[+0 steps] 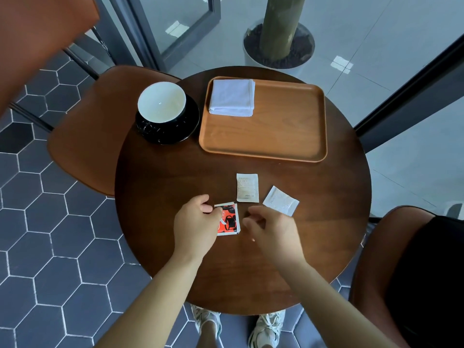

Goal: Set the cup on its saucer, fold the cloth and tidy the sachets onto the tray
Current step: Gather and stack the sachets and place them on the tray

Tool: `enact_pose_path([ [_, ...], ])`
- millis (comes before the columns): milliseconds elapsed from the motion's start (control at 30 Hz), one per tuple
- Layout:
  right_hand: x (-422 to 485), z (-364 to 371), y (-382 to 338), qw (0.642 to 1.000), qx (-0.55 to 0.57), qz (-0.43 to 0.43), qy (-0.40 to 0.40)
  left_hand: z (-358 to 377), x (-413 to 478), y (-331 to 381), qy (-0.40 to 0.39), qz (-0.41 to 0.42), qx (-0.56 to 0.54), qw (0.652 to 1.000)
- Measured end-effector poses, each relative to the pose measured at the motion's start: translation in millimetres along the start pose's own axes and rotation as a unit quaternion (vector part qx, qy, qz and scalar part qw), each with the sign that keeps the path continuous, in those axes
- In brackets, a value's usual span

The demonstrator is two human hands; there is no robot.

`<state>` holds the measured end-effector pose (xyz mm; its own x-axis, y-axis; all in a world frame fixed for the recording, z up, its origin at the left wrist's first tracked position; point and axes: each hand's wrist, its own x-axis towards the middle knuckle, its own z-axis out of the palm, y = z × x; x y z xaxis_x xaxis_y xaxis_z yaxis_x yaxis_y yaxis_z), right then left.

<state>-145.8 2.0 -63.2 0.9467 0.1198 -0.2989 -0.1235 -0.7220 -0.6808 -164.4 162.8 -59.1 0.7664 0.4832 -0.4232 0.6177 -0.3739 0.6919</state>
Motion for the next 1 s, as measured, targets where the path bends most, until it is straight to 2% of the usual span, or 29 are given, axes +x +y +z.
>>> enact_pose_path([
  [233,3,18,-9,0.999,0.031,0.030,-0.011,8,-3,4,-0.014,-0.100,-0.144,0.984],
  [367,4,18,-7,0.998,0.041,0.047,-0.012,9,-2,8,-0.035,-0.121,-0.184,0.975],
  [567,5,15,-8,0.997,0.051,0.044,-0.039,9,-10,11,-0.056,-0.058,-0.157,0.984],
  [800,11,3,-18,0.986,0.137,0.048,-0.078,-3,-7,10,-0.048,-0.030,-0.209,0.976],
  [1000,31,-3,-36,0.986,0.149,0.053,-0.044,-13,13,18,-0.043,-0.005,-0.221,0.974],
])
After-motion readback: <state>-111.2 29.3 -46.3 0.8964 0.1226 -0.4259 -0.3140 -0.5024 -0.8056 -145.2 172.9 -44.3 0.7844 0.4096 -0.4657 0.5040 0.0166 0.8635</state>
